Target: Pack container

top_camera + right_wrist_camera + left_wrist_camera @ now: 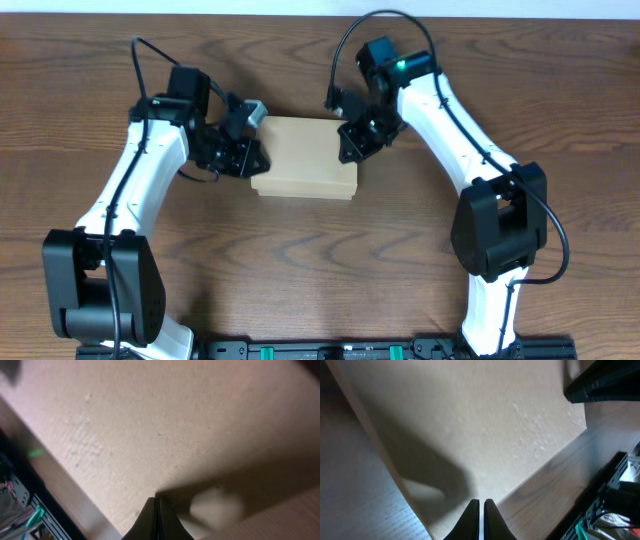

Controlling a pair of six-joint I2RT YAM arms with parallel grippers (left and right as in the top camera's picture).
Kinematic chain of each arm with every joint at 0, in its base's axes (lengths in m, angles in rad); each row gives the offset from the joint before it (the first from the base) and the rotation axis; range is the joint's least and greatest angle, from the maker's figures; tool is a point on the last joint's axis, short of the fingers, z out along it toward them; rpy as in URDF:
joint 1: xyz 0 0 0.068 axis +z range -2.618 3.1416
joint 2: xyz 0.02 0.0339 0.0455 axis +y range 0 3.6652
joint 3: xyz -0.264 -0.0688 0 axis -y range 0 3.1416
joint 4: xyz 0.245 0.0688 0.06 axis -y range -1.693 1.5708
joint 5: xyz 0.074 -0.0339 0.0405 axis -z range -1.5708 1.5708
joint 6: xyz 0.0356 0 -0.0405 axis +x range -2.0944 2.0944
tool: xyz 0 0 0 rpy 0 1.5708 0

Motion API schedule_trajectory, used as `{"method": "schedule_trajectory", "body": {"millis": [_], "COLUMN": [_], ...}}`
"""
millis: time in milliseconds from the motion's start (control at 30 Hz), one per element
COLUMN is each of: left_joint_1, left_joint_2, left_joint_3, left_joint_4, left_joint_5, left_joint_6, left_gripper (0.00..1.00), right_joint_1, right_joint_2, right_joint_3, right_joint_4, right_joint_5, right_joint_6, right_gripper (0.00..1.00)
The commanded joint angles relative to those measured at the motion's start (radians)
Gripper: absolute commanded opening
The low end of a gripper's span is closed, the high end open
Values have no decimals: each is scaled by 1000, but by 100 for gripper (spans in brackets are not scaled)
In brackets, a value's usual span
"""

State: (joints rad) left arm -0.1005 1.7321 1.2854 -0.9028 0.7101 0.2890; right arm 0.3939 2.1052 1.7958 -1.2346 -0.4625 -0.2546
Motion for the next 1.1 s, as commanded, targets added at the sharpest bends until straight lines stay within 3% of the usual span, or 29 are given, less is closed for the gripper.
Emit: {"method": "schedule_trajectory", "body": {"millis": [0, 367, 567, 833, 1067], "left_joint_1": [-1, -1, -1, -1, -1], "left_joint_2": [-5, -103, -350, -723, -986], "left_joint_3": [-23, -18, -18, -23, -23], "left_joint_4": [6, 6, -74, -244, -329], "left_joint_5": [-12, 16, -42, -90, -94], "left_joint_6": [0, -45, -50, -33, -44], "left_gripper": [6, 6, 6, 6, 6], "right_joint_1": [13, 13, 13, 3, -28], "right_joint_2": [-17, -72, -243, -336, -332], "right_joint_3": [-44, 70, 98, 7, -293], "right_joint_4": [2, -47, -29, -29, 328], "right_joint_5": [3, 3, 74, 352, 384], "right_joint_6": [-16, -15, 38, 277, 386], "right_gripper": [1, 1, 1, 1, 1]}}
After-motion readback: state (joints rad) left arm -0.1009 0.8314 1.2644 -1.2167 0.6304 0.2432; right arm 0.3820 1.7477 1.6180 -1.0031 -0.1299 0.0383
